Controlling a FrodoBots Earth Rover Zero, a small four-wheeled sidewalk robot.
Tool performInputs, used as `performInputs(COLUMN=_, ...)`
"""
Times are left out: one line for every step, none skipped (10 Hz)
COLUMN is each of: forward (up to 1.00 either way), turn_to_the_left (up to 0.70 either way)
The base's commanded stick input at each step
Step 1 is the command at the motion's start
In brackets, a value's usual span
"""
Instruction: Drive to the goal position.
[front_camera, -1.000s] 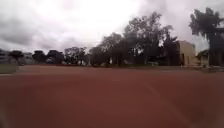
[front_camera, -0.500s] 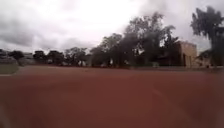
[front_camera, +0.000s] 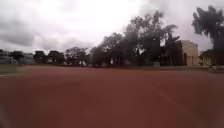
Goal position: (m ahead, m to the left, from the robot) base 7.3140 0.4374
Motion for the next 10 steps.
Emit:
performInputs(forward=0.70, turn_to_the_left=0.00)
performInputs(forward=0.70, turn_to_the_left=0.00)
performInputs(forward=0.70, turn_to_the_left=0.00)
performInputs(forward=0.70, turn_to_the_left=0.00)
performInputs(forward=0.70, turn_to_the_left=0.00)
performInputs(forward=0.70, turn_to_the_left=0.00)
performInputs(forward=0.70, turn_to_the_left=0.00)
performInputs(forward=0.70, turn_to_the_left=0.00)
performInputs(forward=0.70, turn_to_the_left=0.00)
performInputs(forward=0.70, turn_to_the_left=0.00)
